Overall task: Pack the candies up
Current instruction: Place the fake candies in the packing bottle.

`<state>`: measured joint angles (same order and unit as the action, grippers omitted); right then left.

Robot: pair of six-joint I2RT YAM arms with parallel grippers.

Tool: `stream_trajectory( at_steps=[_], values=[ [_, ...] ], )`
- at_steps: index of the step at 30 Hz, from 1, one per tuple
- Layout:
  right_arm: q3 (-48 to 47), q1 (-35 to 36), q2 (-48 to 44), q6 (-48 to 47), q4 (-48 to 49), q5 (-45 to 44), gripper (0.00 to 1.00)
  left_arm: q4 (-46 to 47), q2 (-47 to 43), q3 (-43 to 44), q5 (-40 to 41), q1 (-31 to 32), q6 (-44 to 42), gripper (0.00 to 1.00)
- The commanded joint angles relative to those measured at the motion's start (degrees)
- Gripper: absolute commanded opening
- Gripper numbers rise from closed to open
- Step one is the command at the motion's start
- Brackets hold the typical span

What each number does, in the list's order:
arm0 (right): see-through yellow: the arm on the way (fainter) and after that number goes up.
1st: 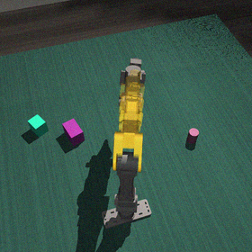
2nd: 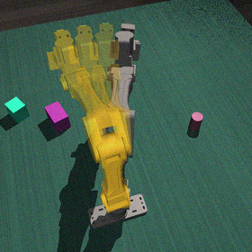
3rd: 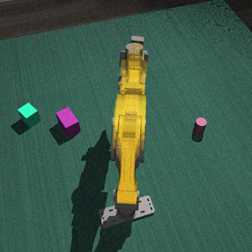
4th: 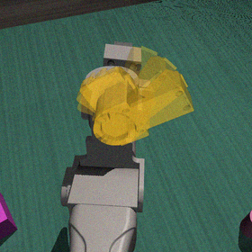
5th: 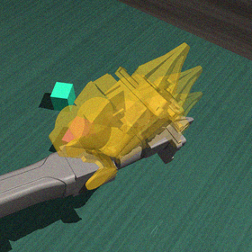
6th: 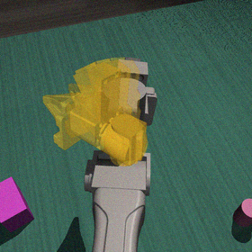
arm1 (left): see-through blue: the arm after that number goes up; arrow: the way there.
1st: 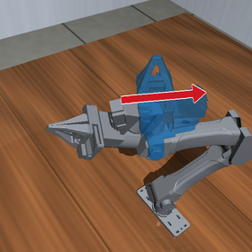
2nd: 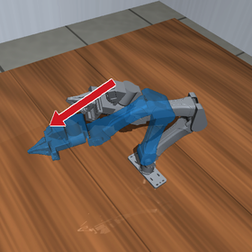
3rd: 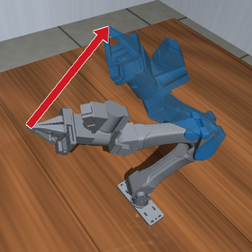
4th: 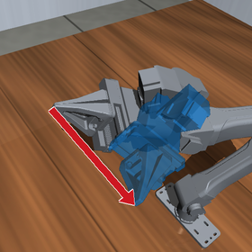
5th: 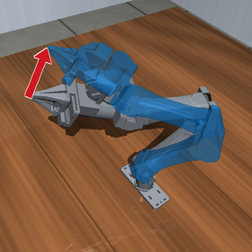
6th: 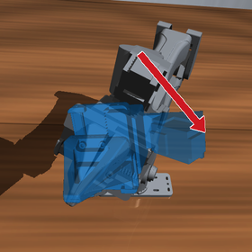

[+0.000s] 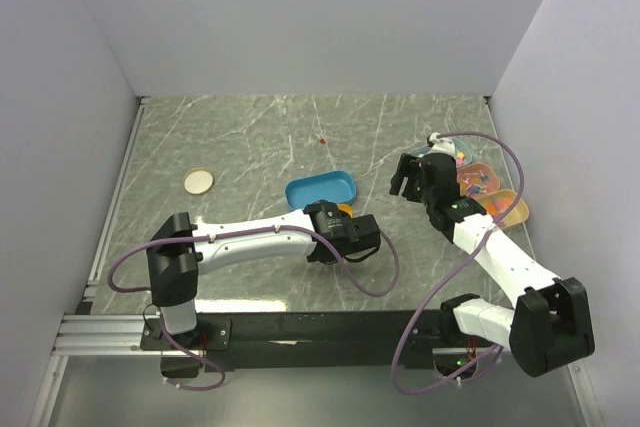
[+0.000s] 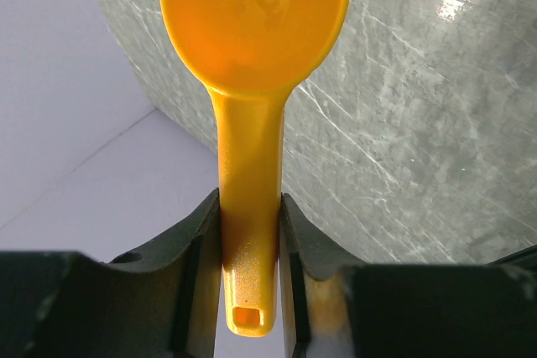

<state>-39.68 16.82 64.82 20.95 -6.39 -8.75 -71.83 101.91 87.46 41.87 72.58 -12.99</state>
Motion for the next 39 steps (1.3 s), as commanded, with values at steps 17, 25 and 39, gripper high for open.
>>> stream_trajectory(
  at_steps=[17,25,39],
  values=[
    [0.7,-0.5,1.2,1.7,3.4,2.6,0.79,-0.3,0.3,-2.6,1.9,2.6,-0.3,0.01],
    [1.4,-0.6,-0.4,1.4,2.8,2.4,0.79,0.5,0.2,-1.2,3.4,0.1,1.3,0.01],
    [0.9,-0.9,-1.4,0.1,1.9,7.2,0.79,34.0,-19.3,-21.5,-17.6,-30.3,16.8,0.01]
  ],
)
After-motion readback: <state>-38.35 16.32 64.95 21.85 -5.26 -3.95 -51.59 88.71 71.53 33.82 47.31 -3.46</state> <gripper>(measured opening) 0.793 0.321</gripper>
